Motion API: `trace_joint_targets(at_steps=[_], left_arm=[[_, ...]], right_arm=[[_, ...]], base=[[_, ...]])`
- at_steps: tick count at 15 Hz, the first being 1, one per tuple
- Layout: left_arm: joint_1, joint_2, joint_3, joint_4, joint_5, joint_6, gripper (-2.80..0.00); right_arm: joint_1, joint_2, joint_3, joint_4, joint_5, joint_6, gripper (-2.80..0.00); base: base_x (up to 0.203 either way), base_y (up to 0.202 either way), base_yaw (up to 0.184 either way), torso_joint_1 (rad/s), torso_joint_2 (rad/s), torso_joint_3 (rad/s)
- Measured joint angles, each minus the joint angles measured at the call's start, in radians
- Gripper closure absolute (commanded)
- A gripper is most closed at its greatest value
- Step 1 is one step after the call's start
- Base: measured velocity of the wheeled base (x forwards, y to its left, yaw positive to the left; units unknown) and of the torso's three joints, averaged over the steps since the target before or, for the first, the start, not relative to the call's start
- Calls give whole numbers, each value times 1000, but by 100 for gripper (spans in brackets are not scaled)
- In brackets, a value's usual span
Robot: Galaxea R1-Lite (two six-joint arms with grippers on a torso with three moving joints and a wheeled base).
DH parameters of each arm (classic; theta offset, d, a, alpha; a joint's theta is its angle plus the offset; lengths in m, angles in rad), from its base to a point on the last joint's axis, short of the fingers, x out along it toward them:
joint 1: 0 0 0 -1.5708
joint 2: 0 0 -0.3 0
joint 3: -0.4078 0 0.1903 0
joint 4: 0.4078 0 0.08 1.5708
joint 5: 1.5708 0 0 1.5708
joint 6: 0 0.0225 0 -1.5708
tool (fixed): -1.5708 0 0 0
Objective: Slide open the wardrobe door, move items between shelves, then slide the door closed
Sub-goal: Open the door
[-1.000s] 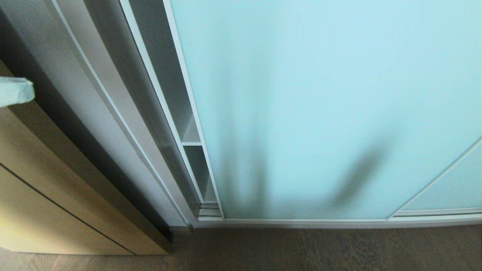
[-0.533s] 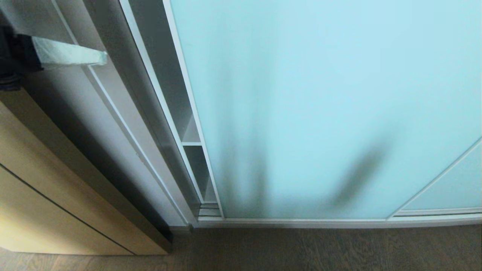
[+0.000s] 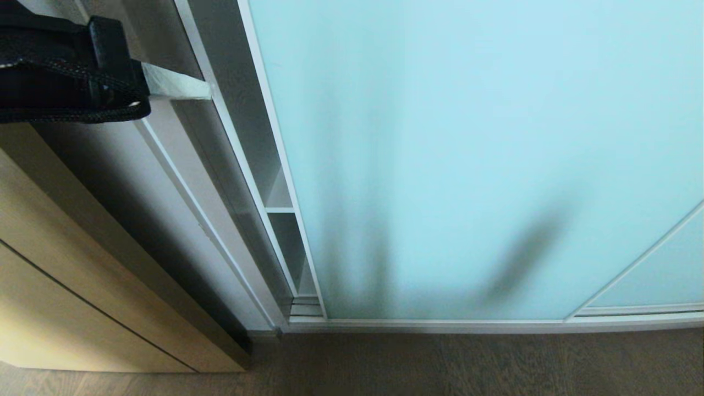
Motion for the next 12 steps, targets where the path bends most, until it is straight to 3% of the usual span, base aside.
trace_joint_targets(at_steps=[3,6,10,12], left_arm=[[-47,32,-5,-20,95,44,0],[-66,72,-6,-115,196,54,0],[-68,97,-8,-135,247,129,0],[-68,109,-13,-151,306,174,0]], right_arm=[[0,0,0,0,0,-1,0],[0,0,0,0,0,0,0],[0,0,0,0,0,0,0],[0,0,0,0,0,0,0]], base=[[0,0,0,0,0,0],[0,0,0,0,0,0],[0,0,0,0,0,0],[0,0,0,0,0,0]])
